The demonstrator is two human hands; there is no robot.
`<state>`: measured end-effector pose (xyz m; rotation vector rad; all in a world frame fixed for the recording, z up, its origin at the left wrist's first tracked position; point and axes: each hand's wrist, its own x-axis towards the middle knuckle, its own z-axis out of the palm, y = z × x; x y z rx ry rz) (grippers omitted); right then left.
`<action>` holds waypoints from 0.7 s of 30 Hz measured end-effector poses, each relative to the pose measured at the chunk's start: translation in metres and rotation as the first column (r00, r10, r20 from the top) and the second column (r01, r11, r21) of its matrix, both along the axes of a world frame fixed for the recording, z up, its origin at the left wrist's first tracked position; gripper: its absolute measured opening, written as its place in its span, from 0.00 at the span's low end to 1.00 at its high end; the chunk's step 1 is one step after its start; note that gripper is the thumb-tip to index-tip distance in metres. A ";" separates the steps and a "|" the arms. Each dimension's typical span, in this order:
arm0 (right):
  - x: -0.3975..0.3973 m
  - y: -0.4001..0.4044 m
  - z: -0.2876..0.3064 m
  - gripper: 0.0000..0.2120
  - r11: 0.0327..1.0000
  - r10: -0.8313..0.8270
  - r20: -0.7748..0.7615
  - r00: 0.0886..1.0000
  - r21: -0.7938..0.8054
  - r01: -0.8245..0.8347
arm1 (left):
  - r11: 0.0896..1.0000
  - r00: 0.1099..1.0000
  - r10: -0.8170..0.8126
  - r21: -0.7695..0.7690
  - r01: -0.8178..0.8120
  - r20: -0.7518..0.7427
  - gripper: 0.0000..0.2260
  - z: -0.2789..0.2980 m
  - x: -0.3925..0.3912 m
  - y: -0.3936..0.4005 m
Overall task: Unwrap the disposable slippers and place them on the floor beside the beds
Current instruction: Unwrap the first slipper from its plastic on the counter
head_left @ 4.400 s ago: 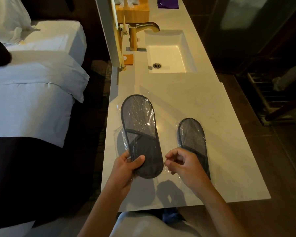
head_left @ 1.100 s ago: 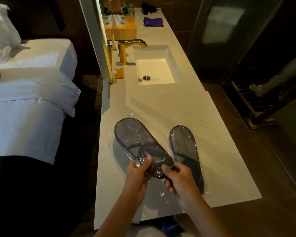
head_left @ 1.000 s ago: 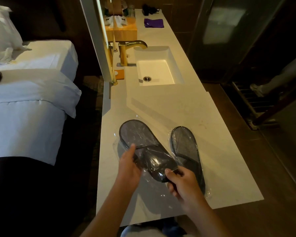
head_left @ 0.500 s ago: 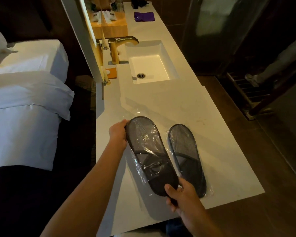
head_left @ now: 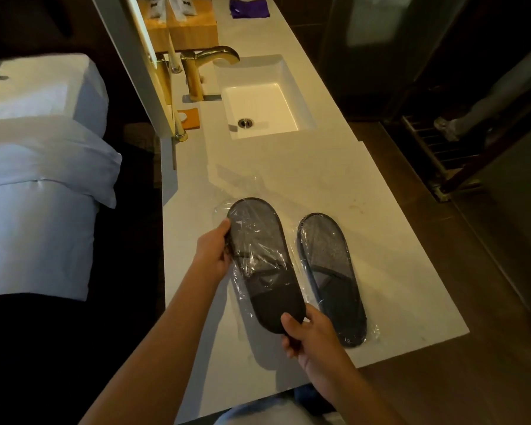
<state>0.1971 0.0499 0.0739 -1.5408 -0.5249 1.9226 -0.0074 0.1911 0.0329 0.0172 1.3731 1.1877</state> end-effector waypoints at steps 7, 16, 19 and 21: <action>0.009 -0.016 -0.007 0.11 0.991 0.096 0.030 0.995 -0.094 -0.093 | 1.000 0.996 0.018 0.026 -0.016 -0.085 0.07 0.007 -0.025 0.042; 0.073 -0.051 0.003 0.20 0.963 0.267 0.307 0.913 -0.118 -0.241 | 1.000 0.997 0.013 0.005 -0.013 -0.080 0.06 -0.005 -0.038 0.075; 0.096 -0.059 -0.009 0.25 0.928 0.373 0.366 0.853 -0.146 -0.343 | 0.996 0.965 0.089 0.030 -0.084 -0.246 0.09 -0.019 -0.045 0.080; 0.101 -0.063 -0.014 0.24 0.914 0.405 0.381 0.831 -0.176 -0.365 | 0.995 0.922 0.095 0.066 -0.076 -0.376 0.12 -0.026 -0.050 0.081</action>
